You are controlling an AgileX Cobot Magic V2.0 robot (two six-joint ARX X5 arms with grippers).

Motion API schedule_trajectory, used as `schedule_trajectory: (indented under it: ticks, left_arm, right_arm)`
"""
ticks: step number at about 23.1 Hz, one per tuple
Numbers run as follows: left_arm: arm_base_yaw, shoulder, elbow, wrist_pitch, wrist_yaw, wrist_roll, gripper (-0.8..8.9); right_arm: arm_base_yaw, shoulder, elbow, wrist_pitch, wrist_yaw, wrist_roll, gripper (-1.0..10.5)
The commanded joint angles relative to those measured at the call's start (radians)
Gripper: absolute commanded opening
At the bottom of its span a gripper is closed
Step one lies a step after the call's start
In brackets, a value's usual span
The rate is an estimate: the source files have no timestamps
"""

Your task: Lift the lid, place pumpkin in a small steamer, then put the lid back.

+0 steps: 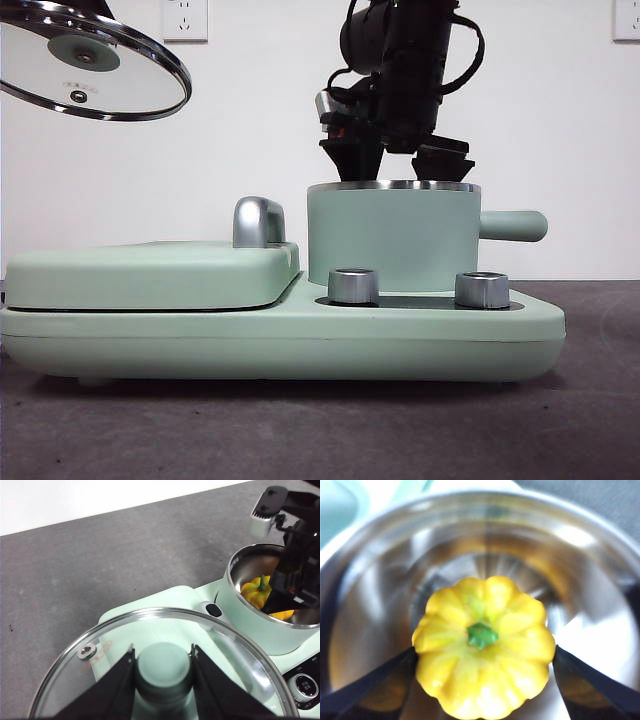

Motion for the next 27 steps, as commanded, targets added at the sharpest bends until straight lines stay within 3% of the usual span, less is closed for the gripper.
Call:
schedule_trajectory:
  ticks: [1,4,7,16,21,27]
  left_arm:
    - [-0.002,0.004,0.013,0.028,0.005,0.004,0.10]
    - [-0.002,0.004,0.013,0.028,0.005,0.004,0.10]
    - [-0.002,0.004,0.013,0.028,0.005,0.004,0.10]
    - [-0.002,0.004,0.013,0.028,0.005,0.004,0.10]
    - [-0.002,0.004,0.013,0.027,0.005,0.004,0.10]
    - [-0.002,0.004,0.013,0.027,0.005,0.004,0.10]
  right_arm:
    - [0.006,0.042,0.029,0.009,0.000,-0.009,3.7]
    - [0.007,0.042,0.029,0.020,-0.019,-0.015,3.8]
    - [0.010,0.042,0.029,0.027,-0.029,-0.016,4.6]
    - [0.012,0.016,0.098,0.014,-0.025,-0.014,4.6]
    - [0.012,-0.093,0.145,-0.002,-0.025,0.014,3.6]
    - [0.012,-0.267,0.103,0.077,-0.016,0.014,3.6]
